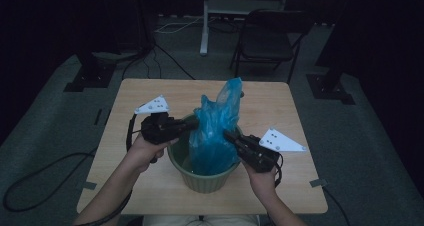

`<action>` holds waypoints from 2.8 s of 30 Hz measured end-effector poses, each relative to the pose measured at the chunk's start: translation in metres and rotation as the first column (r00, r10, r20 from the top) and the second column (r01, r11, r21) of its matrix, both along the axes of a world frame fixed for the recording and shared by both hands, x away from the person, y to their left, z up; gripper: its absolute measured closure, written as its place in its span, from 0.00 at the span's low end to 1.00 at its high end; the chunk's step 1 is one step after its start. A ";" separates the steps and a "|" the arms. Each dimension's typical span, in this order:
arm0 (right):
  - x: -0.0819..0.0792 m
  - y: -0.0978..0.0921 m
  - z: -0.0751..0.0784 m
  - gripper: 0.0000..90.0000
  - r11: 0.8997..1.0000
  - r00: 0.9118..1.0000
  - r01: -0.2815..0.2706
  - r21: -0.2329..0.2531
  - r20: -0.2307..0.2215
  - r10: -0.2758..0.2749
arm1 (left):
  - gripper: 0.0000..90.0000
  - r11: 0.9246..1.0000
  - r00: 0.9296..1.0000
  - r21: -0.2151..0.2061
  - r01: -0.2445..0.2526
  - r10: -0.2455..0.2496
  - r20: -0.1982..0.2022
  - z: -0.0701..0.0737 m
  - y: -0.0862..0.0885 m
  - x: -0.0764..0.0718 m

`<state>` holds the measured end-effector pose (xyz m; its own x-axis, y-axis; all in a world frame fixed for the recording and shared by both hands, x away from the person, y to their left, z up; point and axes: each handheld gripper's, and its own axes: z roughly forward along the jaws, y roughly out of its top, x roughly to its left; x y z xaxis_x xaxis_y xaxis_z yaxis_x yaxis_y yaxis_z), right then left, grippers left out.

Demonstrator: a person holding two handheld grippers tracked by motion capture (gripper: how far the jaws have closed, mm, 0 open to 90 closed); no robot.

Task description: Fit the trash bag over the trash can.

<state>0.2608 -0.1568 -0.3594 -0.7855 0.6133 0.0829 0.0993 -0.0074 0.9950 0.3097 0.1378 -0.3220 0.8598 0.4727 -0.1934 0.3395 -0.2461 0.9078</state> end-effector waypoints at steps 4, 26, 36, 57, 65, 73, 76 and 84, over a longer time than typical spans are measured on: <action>-0.013 -0.006 -0.007 0.98 1.000 1.000 -0.013 0.010 -0.020 0.014 | 1.00 1.000 1.000 -0.001 0.026 -0.026 -0.003 -0.003 -0.002 -0.015; -0.071 -0.037 -0.069 0.61 0.996 0.934 -0.079 0.053 -0.346 0.092 | 1.00 0.984 0.986 0.073 0.163 -0.161 -0.035 -0.035 -0.018 -0.059; -0.070 -0.070 -0.096 0.48 1.000 0.863 -0.018 -0.008 -0.506 0.011 | 1.00 0.981 0.981 0.051 0.187 -0.184 -0.058 -0.040 -0.014 -0.059; 0.033 -0.070 -0.003 0.49 0.996 0.911 -0.071 0.060 -0.402 0.089 | 1.00 0.976 0.976 0.052 0.212 -0.209 -0.059 -0.035 -0.023 -0.058; 0.028 -0.070 -0.001 1.00 0.996 0.922 -0.084 0.021 -0.378 0.086 | 1.00 0.976 0.976 0.054 0.210 -0.206 -0.064 -0.036 -0.024 -0.057; -0.025 -0.086 0.002 1.00 0.990 0.951 -0.103 0.092 -0.283 0.125 | 1.00 0.976 0.976 0.053 0.210 -0.207 -0.059 -0.035 -0.024 -0.060; -0.054 -0.087 -0.007 1.00 0.988 0.956 -0.115 0.107 -0.258 0.140 | 1.00 0.975 0.976 0.061 0.215 -0.211 -0.060 -0.036 -0.024 -0.062; -0.080 -0.065 -0.077 1.00 0.980 0.887 -0.135 0.147 -0.424 0.186 | 1.00 0.976 0.978 0.078 0.205 -0.201 -0.057 -0.041 -0.024 -0.065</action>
<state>0.1809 -0.2215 -0.4361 -0.7426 0.4490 0.4970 0.5292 -0.0614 0.8462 0.2449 0.1134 -0.3627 0.9299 0.3056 -0.2045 0.3178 -0.3879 0.8652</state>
